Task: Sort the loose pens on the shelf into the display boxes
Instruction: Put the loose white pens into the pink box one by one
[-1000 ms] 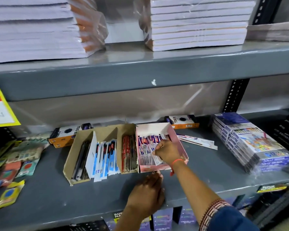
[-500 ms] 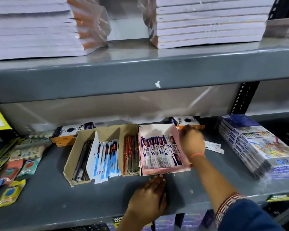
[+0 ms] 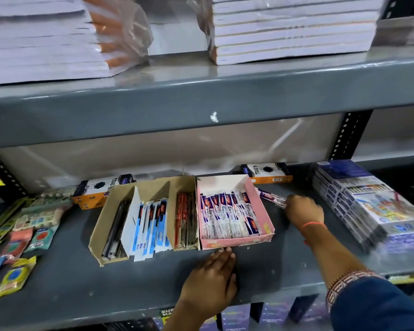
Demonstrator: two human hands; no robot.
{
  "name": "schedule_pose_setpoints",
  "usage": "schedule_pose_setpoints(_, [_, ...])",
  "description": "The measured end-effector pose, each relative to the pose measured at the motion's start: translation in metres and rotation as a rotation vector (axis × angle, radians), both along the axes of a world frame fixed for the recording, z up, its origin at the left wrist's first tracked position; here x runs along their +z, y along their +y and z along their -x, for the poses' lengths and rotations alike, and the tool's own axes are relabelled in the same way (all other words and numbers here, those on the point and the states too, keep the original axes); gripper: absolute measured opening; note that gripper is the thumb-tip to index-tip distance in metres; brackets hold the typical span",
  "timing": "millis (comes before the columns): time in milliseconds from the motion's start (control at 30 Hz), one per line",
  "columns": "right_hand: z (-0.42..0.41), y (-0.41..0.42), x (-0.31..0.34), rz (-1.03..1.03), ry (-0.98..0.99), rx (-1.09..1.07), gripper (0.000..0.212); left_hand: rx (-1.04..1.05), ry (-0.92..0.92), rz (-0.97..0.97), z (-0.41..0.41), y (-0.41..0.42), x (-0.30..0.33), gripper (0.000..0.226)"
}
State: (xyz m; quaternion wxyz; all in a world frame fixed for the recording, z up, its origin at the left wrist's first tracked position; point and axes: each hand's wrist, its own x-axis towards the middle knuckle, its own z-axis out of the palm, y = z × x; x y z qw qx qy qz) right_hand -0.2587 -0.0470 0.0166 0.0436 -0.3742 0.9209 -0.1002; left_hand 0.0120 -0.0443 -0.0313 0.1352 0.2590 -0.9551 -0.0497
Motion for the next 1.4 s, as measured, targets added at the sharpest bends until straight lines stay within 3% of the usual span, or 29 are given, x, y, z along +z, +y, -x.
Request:
schedule_pose_setpoints(200, [-0.001, 0.016, 0.021, 0.572, -0.435, -0.129, 0.02, 0.04, -0.117, -0.078, 0.002, -0.005, -0.011, 0.054])
schedule_pose_setpoints(333, [-0.024, 0.024, 0.039, 0.875, -0.889, -0.077, 0.038, 0.049, -0.128, -0.03, 0.002, -0.008, -0.016, 0.055])
schedule_pose_setpoints(467, [-0.056, 0.034, 0.047, 0.918, -1.261, 0.112, 0.031, 0.061, -0.126, -0.021, 0.002, -0.009, -0.018, 0.055])
schedule_pose_setpoints(600, [-0.073, 0.034, 0.043, 0.961, -1.447, 0.179, 0.026, 0.068, -0.129, -0.045, 0.003, -0.009, -0.017, 0.054])
schedule_pose_setpoints(833, [-0.081, 0.029, 0.043, 0.979, -1.489, 0.246, 0.027, 0.062, -0.106, -0.025, 0.003, -0.009, -0.015, 0.054])
schedule_pose_setpoints(1067, [-0.085, 0.017, 0.039, 0.884, -1.407, 0.185, 0.025, 0.048, -0.09, -0.01, 0.002, -0.007, -0.011, 0.053])
schedule_pose_setpoints(1267, [-0.097, -0.01, 0.026, 0.623, -1.106, 0.055, 0.03, 0.034, -0.06, -0.028, 0.003, -0.005, -0.008, 0.053])
schedule_pose_setpoints(1400, [-0.107, -0.031, 0.017, 0.473, -0.918, 0.017, 0.032, 0.004, 0.04, 0.0, -0.001, -0.003, -0.005, 0.038])
